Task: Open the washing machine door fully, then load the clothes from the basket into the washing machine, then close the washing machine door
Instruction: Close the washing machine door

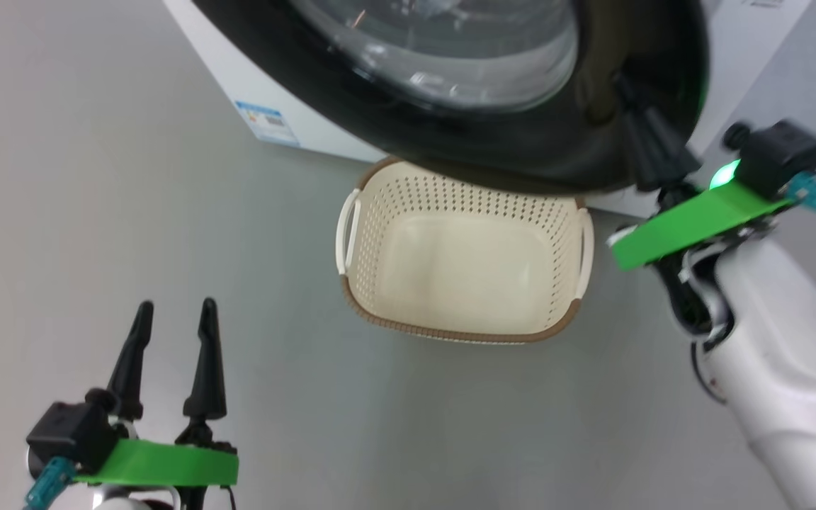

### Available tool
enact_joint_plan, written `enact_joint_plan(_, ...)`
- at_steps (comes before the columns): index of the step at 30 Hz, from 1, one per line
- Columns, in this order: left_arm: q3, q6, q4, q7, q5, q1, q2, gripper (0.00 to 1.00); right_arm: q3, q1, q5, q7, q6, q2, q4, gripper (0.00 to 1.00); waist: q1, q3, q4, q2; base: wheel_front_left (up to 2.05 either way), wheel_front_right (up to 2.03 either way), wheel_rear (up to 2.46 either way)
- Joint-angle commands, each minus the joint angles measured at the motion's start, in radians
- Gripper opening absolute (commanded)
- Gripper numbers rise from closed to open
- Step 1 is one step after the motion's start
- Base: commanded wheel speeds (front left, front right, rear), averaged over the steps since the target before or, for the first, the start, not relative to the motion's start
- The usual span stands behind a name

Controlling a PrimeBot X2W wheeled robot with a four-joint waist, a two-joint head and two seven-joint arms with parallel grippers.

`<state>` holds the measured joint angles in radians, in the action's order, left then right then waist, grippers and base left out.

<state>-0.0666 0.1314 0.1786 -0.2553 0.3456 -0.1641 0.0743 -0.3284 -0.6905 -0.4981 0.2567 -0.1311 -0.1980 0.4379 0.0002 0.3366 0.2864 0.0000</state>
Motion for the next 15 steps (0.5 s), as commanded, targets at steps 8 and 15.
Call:
enact_joint_plan(8, 0.008, -0.001, -0.045, -0.006, 0.022, -0.074, 0.002, 1.00, 0.081, -0.114, 0.031, 0.005, 0.000, -0.017, 0.000, 0.00, -0.0002, 0.095, 0.061, 0.0000, 0.00, 0.00, 0.00)
enact_joint_plan(15, -0.006, -0.001, -0.052, -0.006, 0.026, -0.099, -0.005, 1.00, 0.148, -0.175, 0.063, 0.005, 0.000, -0.013, 0.012, 0.00, -0.0002, 0.132, 0.082, 0.0000, 0.00, 0.00, 0.00)
